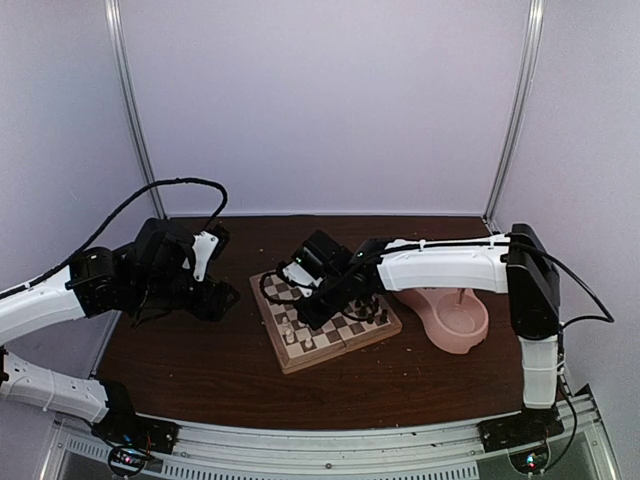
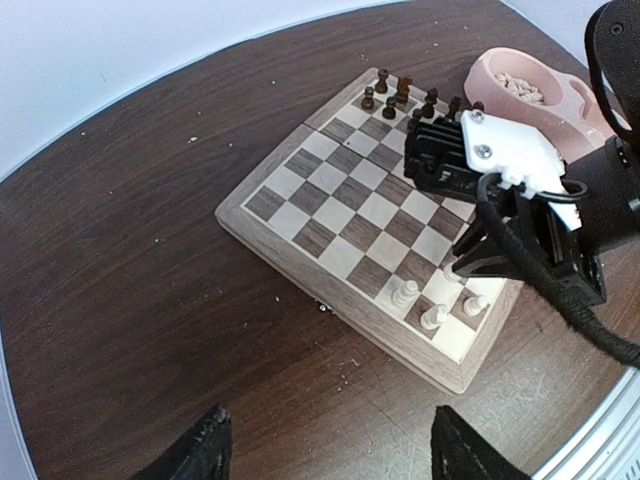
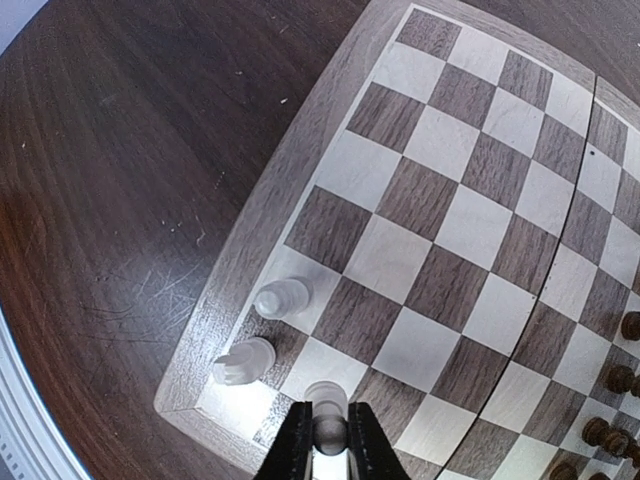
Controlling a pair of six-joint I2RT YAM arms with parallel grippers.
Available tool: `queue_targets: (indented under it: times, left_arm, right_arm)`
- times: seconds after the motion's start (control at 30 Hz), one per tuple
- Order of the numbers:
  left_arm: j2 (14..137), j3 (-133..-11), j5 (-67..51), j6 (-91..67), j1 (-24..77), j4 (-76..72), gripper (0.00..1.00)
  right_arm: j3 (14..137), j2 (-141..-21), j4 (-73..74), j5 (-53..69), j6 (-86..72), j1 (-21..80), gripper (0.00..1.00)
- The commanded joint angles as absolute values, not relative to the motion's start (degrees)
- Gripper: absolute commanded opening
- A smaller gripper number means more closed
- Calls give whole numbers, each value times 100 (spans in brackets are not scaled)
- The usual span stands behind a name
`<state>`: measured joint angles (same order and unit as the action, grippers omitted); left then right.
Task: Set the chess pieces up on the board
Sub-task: Place the pawn at g2.
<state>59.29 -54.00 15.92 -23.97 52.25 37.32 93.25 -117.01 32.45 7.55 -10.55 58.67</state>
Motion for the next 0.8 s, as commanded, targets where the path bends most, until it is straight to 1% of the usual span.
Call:
queue_targets:
  times: [0.0,0.3,0.77]
  left_arm:
    - [5847,-5449,1688,-2395,5220,3680,68]
    - [5784,-5383,1692,-2390,5208,3694,68]
    - [5792,-5348,1661,-2404,5199,3693,68]
  right_arm:
    - [9605,-11881,3318,723,-973,5940,12]
    - [9786,-12169,3535,518,-876,6062,12]
    - [9869,-12284,3654,237,-861,6091,14]
